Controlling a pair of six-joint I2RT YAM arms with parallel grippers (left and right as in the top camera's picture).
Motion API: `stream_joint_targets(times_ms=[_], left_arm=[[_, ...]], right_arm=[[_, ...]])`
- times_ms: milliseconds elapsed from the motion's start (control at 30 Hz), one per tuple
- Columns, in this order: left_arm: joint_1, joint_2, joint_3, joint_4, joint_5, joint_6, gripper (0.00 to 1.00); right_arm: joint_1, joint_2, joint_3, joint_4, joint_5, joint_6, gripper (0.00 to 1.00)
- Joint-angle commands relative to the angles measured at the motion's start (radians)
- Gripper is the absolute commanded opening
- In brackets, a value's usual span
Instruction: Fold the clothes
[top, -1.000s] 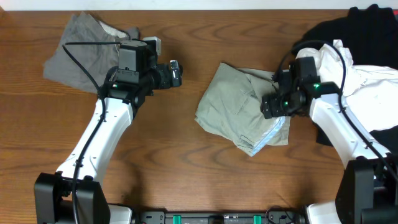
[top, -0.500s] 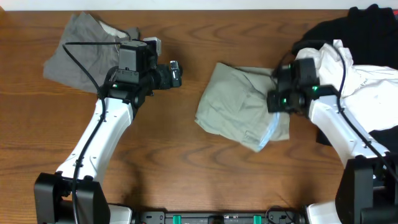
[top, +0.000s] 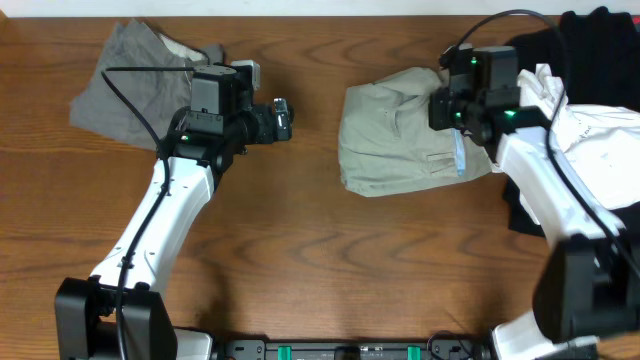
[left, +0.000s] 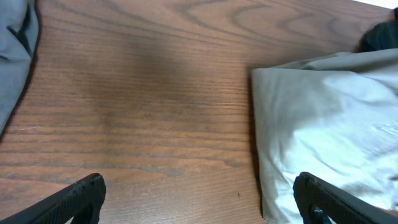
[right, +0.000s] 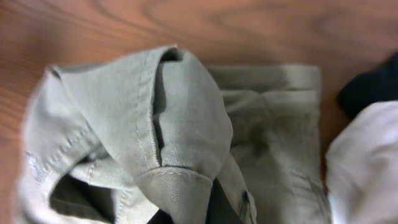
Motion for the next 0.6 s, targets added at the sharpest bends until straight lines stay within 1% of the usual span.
stream_joint_targets(times_ms=[0,167,267,300,333,400,433,567], left_arm=[[0.002,-0.005,0.005,-0.007,0.008,0.031,0.98],[0.002,-0.005,0.005,-0.014,0.008,0.034,0.98],[0.002,-0.005,0.005,-0.013,0.008,0.034,0.98],[0.002,-0.005,0.005,-0.013,0.008,0.034,0.98],[0.002,-0.005,0.005,-0.013,0.008,0.034,0.98],[0.002,-0.005,0.005,-0.013,0.008,0.034,0.98],[0.002,-0.004,0.005,-0.014,0.008,0.034,0.98],[0.002,-0.002,0.005,-0.018,0.008,0.043,0.98]], right_arm=[[-0.008,0.091,0.012,0.030,0.020,-0.016,0.01],[-0.058,0.130,0.012,0.089,0.099,0.009,0.01],[-0.107,0.131,0.012,0.103,0.100,0.020,0.01],[-0.120,0.131,0.012,0.105,0.089,0.024,0.02],[-0.132,0.131,0.012,0.105,0.075,0.027,0.23],[-0.151,0.130,0.012,0.094,0.037,0.027,0.98],[-0.157,0.126,0.013,0.078,0.013,0.028,0.99],[-0.173,0.105,0.036,-0.005,-0.069,0.043,0.99]])
